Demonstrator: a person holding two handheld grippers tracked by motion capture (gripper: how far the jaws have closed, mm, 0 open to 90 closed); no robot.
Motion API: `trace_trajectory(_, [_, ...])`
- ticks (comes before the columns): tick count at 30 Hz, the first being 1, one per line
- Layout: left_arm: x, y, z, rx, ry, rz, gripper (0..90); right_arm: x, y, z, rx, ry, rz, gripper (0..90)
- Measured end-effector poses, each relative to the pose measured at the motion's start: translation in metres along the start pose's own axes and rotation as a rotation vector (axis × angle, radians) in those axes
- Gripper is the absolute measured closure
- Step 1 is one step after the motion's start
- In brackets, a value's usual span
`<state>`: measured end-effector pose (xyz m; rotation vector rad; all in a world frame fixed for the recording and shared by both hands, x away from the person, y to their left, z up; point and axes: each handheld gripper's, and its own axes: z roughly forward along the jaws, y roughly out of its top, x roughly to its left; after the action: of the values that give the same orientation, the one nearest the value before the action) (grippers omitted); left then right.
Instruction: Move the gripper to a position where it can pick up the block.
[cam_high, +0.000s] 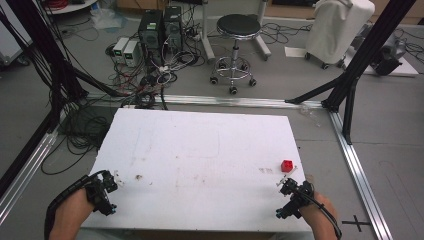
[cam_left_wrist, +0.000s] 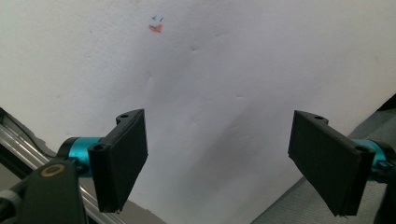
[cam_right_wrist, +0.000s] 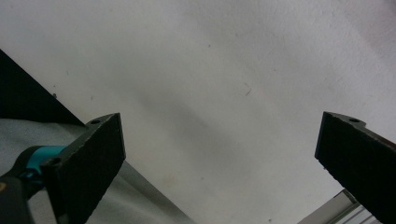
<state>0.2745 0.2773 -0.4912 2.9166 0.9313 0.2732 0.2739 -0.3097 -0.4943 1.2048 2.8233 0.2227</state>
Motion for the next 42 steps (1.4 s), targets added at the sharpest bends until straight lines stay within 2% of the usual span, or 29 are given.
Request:
trace_trajectory(16, [-0.001, 0.0, 0.001, -0.003, 0.001, 0.002, 20.1, -0.002, -0.002, -0.004, -0.015, -0.002, -0.006, 0.8])
trace_trajectory(22, [-0.001, -0.001, 0.0, -0.007, -0.001, -0.004, 20.1, -0.008, -0.004, -0.011, -0.061, 0.001, -0.051, 0.8])
trace_trajectory(28, [0.0, -0.002, 0.001, -0.008, 0.006, -0.015, 20.1, -0.016, -0.007, -0.015, -0.073, 0.011, -0.1, 0.8])
trace_trajectory(30, [0.0, -0.003, 0.0, -0.01, 0.008, -0.017, 20.1, -0.023, -0.01, -0.017, -0.087, -0.027, -0.116, 0.8])
trace_trajectory(34, [0.0, -0.003, 0.0, -0.012, 0.013, -0.015, 20.1, -0.031, -0.013, -0.018, -0.092, -0.046, -0.131, 0.8])
trace_trajectory(36, [0.0, -0.003, 0.001, -0.011, 0.015, -0.016, 20.1, -0.036, -0.014, -0.019, -0.091, -0.046, -0.148, 0.8])
trace_trajectory(37, [0.0, -0.003, 0.001, -0.008, 0.009, -0.017, 20.1, -0.041, -0.016, -0.019, -0.094, -0.044, -0.182, 0.8])
trace_trajectory(38, [0.0, -0.003, 0.002, -0.01, 0.012, -0.017, 20.1, -0.041, -0.016, -0.019, -0.094, -0.044, -0.182, 0.8])
trace_trajectory(39, [0.0, -0.003, 0.002, -0.01, 0.011, -0.017, 20.1, -0.046, -0.016, -0.02, -0.087, -0.031, -0.206, 0.8])
trace_trajectory(42, [0.0, -0.003, 0.002, -0.01, 0.01, -0.016, 20.1, -0.051, -0.015, -0.02, -0.074, -0.017, -0.219, 0.8])
